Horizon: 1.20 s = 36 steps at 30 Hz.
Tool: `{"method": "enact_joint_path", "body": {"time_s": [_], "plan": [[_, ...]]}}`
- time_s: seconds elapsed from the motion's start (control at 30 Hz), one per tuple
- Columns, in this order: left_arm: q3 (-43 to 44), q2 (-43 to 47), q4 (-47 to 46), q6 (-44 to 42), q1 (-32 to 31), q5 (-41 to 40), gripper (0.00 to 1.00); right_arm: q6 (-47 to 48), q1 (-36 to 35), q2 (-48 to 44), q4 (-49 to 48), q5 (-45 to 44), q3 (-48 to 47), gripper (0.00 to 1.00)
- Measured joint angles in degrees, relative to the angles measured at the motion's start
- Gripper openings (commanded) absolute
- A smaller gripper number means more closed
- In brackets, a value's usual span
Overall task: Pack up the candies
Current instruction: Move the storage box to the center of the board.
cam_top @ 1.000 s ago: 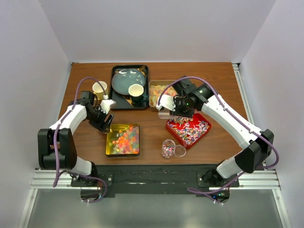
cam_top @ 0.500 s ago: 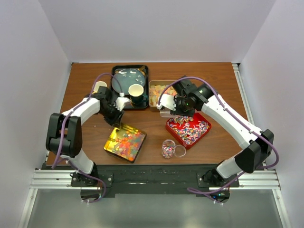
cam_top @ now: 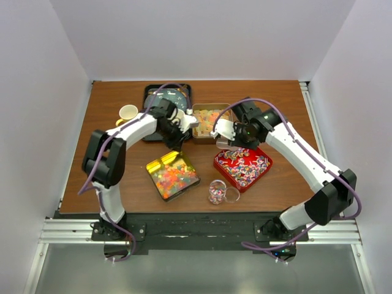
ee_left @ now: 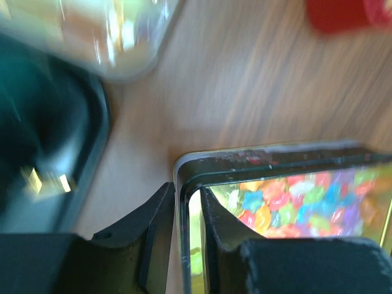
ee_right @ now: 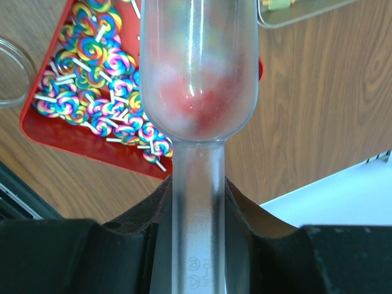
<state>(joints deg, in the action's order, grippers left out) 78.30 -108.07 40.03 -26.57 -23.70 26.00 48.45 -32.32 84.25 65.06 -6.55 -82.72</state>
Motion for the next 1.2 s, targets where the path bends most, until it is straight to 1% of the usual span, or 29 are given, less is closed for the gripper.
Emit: {"method": "enact_joint_path", "body": {"time_s": [0.2, 0.3, 0.5, 0.57, 0.8, 1.0, 1.07, 1.1, 1.13, 1.2], "plan": [[12.76, -7.98, -0.02, -0.02, -4.92, 1.68, 0.28, 0.00, 2.10, -1.84, -0.22, -0.28, 1.07, 0.00], [17.07, -10.60, 0.04, -0.02, -6.84, 2.38, 0.28, 0.00, 2.97, -2.84, -0.48, -0.39, 2.14, 0.00], [23.67, -15.02, 0.31, 0.61, -10.93, 4.00, 0.26, 0.02, 5.29, -3.98, -0.52, -0.44, 4.61, 0.00], [26.27, -17.14, 0.09, 2.03, -12.33, 5.27, 0.25, 0.07, 6.32, -4.22, -0.66, -0.50, 5.38, 0.00], [31.10, -22.01, -1.60, 6.99, -15.13, 7.87, 0.26, 0.24, 10.36, -7.02, -0.74, -1.14, 7.23, 0.00], [33.07, -21.68, -2.80, 10.32, -15.67, 8.46, 0.25, 0.22, 11.52, -9.07, -0.52, -1.22, 7.28, 0.00], [30.75, -19.06, -3.19, 10.49, -15.06, 8.50, 0.24, 0.22, 11.52, -9.14, -0.46, -1.22, 7.30, 0.00], [28.17, -16.31, -2.97, 9.38, -14.23, 9.11, 0.24, 0.22, 11.50, -9.14, -0.46, -1.18, 7.37, 0.00], [26.32, -14.19, -2.43, 8.48, -13.53, 9.68, 0.22, 0.22, 11.52, -9.14, -0.48, -1.16, 7.43, 0.00], [20.92, -7.93, -0.22, 3.72, -10.99, 11.10, 0.22, 0.22, 11.52, -9.11, -0.44, -0.94, 7.54, 0.00]]}}
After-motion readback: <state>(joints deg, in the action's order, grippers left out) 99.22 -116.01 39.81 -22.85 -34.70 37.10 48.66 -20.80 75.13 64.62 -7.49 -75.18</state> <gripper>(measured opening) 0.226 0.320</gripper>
